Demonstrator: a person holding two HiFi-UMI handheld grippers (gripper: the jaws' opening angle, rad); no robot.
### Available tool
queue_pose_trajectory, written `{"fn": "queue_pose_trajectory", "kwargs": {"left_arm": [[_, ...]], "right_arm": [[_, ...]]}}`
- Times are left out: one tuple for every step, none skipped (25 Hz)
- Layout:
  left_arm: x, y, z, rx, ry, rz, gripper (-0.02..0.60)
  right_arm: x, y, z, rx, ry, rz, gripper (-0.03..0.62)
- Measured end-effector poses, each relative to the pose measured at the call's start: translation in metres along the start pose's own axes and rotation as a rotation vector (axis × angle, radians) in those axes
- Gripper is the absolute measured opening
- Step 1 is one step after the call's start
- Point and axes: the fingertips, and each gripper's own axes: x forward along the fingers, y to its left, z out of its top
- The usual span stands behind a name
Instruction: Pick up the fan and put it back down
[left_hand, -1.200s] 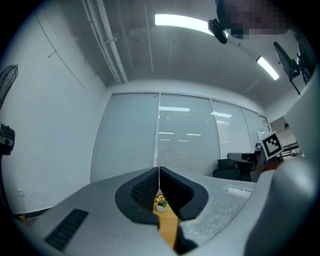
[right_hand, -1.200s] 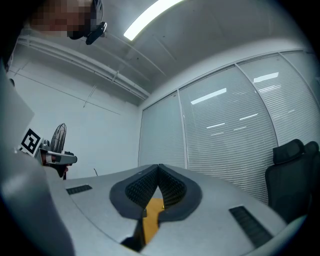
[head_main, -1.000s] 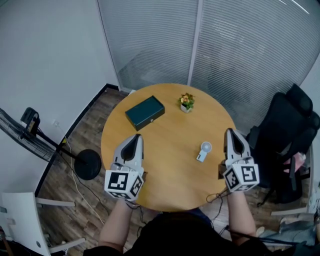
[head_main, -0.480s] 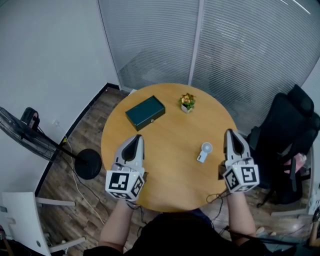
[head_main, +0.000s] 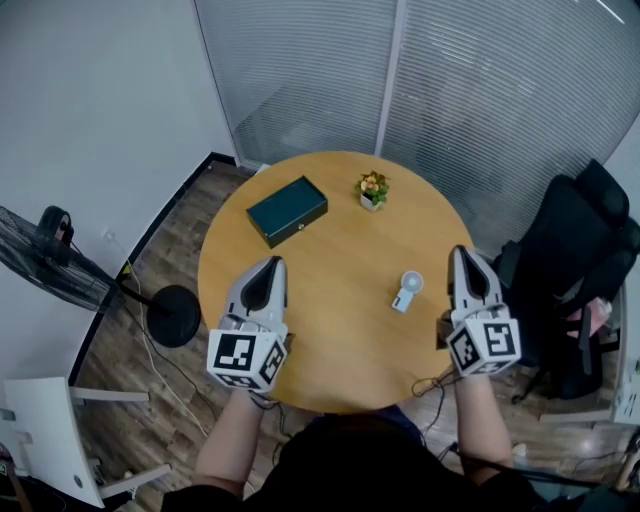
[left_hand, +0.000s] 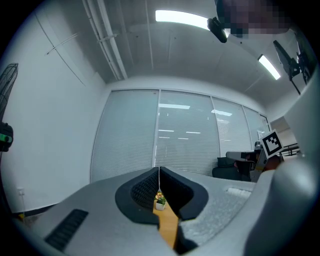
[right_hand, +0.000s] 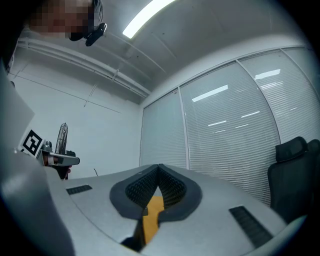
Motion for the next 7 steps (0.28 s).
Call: {"fn": "queue_pose_trajectory", "kwargs": {"left_arm": [[0.0009,-0.0003,-0.0003,0.0,-0.001,0.0,0.011],[0.0018,-0.0005,-0.0011,0.001,-0.001,-0.001,0.011],[0.0027,-0.0009,-0.0021,0.0,0.0,-0.001,0.011],[0.0035,-0.0014,-0.0033,-0.001,0.002,-0.001,0.011],[0.0043,-0.0022,-0.0045,-0.002,0.004,-0.002,0.011],[0.0051,-0.0032,-0.0057,-0.003,0.007,-0.004,0.011],[0.006,-0.0042,-0.0069,-0.004,0.009,-0.006,0.011]], "right_arm": [[0.0007,0.0003,0.0003,-0.002,-0.001,0.003,0.003],[0.0015,0.0007,0.0003,-0.003,-0.003,0.006,0.004],[0.0024,0.0011,0.0,-0.003,-0.003,0.01,0.003],[0.0031,0.0014,-0.0007,-0.003,-0.003,0.014,0.003],[0.0037,0.0015,-0.0016,-0.002,-0.002,0.017,0.003],[0.0043,0.0015,-0.0025,-0.001,-0.001,0.02,0.003],[0.0049,0.0015,-0.0034,-0.001,0.0,0.023,0.003]]}}
